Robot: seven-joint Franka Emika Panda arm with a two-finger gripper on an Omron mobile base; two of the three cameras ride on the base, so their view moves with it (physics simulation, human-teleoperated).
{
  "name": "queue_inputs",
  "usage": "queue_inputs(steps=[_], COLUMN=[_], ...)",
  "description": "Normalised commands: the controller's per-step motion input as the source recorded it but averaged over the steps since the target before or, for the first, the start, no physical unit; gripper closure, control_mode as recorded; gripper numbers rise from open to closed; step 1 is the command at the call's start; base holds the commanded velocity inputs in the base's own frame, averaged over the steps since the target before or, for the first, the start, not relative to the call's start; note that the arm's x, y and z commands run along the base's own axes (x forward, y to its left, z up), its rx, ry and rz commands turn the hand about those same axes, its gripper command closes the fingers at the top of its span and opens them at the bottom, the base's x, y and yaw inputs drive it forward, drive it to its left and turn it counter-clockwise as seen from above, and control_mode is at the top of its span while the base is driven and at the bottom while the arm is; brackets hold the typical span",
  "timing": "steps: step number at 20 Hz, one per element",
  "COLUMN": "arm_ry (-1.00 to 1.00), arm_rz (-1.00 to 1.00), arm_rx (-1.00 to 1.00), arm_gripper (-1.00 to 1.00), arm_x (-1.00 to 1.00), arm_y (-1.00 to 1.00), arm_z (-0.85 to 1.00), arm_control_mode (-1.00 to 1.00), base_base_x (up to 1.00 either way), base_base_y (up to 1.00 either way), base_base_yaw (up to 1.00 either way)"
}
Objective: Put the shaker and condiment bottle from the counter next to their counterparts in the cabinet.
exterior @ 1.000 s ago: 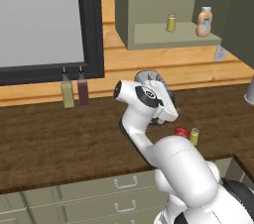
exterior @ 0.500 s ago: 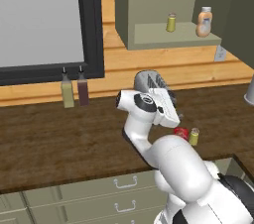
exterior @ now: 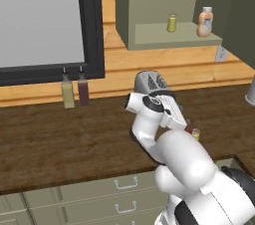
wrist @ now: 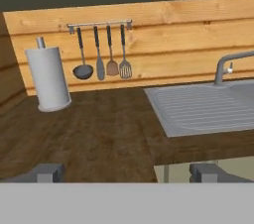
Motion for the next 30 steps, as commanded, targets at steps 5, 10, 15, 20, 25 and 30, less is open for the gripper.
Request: queue_inputs(steps=[5,10,15,20,25,30], arm_ry=[0.08,0.02,0.03,0.01,0.07,0.13], arm_rz=[-0.01,-0.04,-0.09,-0.09,-0.04,0.00], arm_rx=[0.01,0.00,0.00,0.00,0.00,0.00], arm_gripper=[-1.00,-1.00,-1.00,-1.00,-1.00,-1.00], arm_x=[0.00,0.00,0.00,0.00,0.00,0.00], arm_y=[-0.10,-0.04,-0.14,-0.21,-0.12,-0.18], arm_z=[-0.21,-0.22,-0.23,-0.16,-0.20,-0.25], arm_control_mode=[-1.00,-1.00,-1.00,-1.00,-1.00,-1.00], base_base_x=[0.00,0.00,0.00,0.00,0.00,0.00], base_base_y=[0.00,0.00,0.00,0.00,0.00,0.00], base_base_yaw=[0.00,0.00,0.00,0.00,0.00,0.00])
